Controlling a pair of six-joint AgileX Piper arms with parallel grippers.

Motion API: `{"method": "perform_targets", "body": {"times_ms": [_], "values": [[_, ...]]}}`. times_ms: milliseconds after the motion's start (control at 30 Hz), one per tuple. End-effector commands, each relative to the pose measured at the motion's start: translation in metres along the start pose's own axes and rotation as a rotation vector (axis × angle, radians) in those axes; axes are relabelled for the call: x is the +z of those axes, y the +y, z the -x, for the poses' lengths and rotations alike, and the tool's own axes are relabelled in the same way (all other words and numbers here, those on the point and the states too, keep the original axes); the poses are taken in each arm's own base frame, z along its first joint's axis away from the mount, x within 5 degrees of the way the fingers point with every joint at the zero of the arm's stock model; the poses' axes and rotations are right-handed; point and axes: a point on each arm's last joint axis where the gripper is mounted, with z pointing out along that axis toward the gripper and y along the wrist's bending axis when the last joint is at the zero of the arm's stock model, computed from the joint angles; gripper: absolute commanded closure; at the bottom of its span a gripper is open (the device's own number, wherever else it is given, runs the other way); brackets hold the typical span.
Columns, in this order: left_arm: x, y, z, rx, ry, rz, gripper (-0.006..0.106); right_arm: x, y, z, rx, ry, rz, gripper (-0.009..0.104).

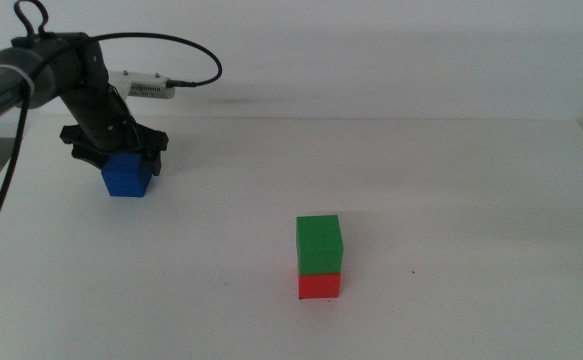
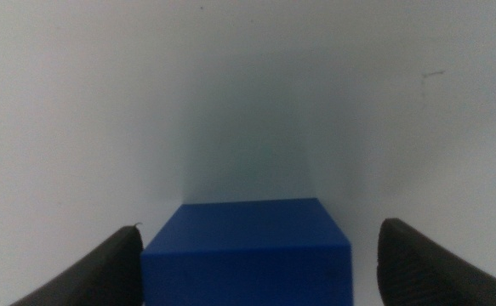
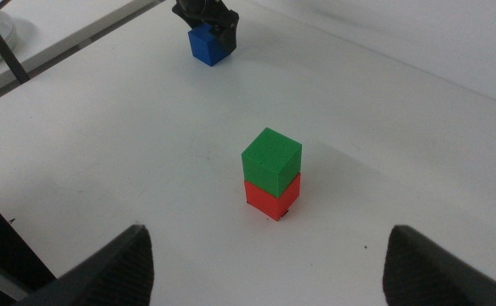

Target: Stack red cubes first, then green, then blue cubes in a specific spot.

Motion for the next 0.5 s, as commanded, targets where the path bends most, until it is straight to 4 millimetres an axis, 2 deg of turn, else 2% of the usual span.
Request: {"method": "perform_targets", "body": {"times_ms": [0, 133, 333, 400, 467], "values": [[0.0, 0.002, 0.002, -0.006, -0.014, 0.004, 0.011, 0.0, -0.001, 0.0, -0.009, -0.009, -0.005, 0.004], [0.001, 0.006, 0.003, -0.03, -0.03, -0.008, 0.026, 0.0, -0.001, 0.0, -0.009, -0.009, -0.005, 0.004], [0.0, 0.017, -0.001, -0.102, -0.006, -0.091, 0.073, 0.0, -0.001, 0.0, -0.009, -0.009, -0.005, 0.004], [-0.015, 0.016, -0.004, -0.11, 0.022, -0.118, 0.086, 0.0, -0.001, 0.0, -0.009, -0.009, -0.005, 0.004], [-0.044, 0.012, -0.005, -0.087, 0.02, -0.108, 0.094, 0.0, -0.001, 0.0, -0.009, -0.009, -0.005, 0.004]]}}
